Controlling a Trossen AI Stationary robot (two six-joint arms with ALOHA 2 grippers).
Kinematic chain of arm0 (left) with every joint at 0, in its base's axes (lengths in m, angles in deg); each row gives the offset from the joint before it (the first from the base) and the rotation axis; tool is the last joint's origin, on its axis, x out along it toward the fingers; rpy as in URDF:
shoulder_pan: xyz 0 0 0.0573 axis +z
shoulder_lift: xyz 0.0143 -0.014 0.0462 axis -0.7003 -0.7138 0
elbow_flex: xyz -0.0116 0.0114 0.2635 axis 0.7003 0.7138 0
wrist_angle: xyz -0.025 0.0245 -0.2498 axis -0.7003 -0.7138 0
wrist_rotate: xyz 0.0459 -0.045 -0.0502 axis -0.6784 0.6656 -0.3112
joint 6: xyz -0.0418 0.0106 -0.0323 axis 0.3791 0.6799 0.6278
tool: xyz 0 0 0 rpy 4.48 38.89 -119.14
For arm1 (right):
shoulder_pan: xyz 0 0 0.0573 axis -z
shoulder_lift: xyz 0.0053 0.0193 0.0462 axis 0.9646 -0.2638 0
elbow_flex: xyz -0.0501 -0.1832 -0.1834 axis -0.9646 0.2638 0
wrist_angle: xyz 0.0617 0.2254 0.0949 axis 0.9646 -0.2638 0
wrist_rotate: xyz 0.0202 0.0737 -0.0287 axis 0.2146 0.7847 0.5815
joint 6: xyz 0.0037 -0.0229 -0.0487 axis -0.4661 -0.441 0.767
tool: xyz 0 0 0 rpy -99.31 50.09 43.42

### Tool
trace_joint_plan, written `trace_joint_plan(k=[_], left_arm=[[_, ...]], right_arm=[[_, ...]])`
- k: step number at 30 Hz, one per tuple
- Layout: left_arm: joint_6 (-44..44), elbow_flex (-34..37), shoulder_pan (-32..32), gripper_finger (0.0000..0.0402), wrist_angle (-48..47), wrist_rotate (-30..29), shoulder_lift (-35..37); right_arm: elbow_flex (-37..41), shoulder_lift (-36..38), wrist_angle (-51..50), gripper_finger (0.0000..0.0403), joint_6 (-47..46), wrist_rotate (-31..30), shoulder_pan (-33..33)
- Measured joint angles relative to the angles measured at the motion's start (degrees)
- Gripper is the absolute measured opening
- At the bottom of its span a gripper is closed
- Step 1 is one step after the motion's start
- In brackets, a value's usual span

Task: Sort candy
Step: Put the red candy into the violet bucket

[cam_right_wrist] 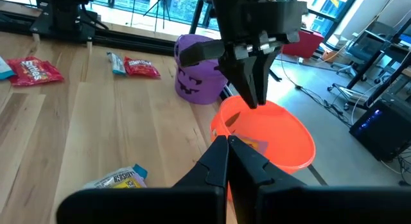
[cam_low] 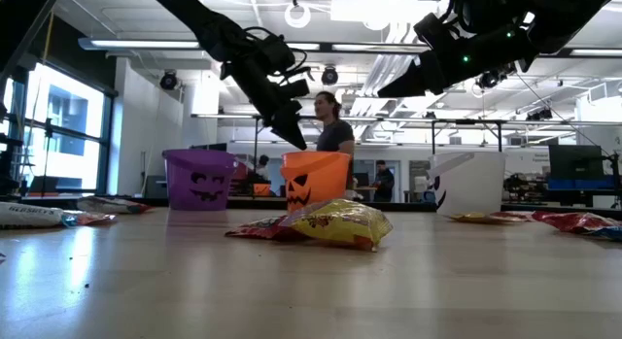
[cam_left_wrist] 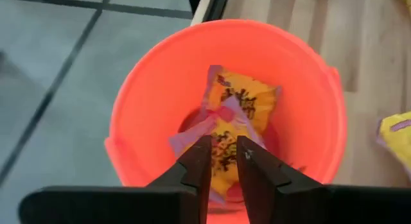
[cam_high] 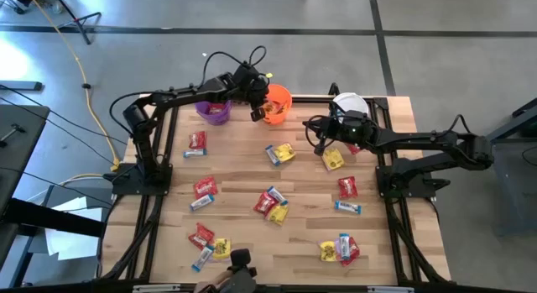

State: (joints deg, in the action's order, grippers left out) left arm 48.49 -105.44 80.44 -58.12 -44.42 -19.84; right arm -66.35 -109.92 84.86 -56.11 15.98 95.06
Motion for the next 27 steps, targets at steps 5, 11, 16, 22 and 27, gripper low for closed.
trace_joint_plan(k=[5, 11, 16, 22, 27], left_arm=[[0.23, 6.03, -1.02, 0.0019, 11.28, -0.29, 5.98], [6.12, 21.35, -2.36, 0.0008, 33.42, -1.85, 13.16], [7.36, 32.73, -4.66, 0.0001, 45.58, -4.34, 18.57], [7.34, 41.53, -7.48, 0.0001, 54.35, -5.05, 22.78], [7.41, 44.92, -8.2, 0.0, 56.97, -5.16, 23.77]], right_arm=[[0.0, 0.04, -0.54, 0.0, -0.05, 0.0, 0.02], [-4.84, 0.04, -14.81, 0.0, -1.48, 0.54, 0.02], [-12.91, 0.04, -36.8, 0.0, -8.09, 3.09, -0.81], [-16.33, 0.04, -59.83, 0.0001, -16.76, 10.32, -3.35], [-16.33, -0.33, -69.71, 0.0033, -24.49, 10.63, -7.06]])
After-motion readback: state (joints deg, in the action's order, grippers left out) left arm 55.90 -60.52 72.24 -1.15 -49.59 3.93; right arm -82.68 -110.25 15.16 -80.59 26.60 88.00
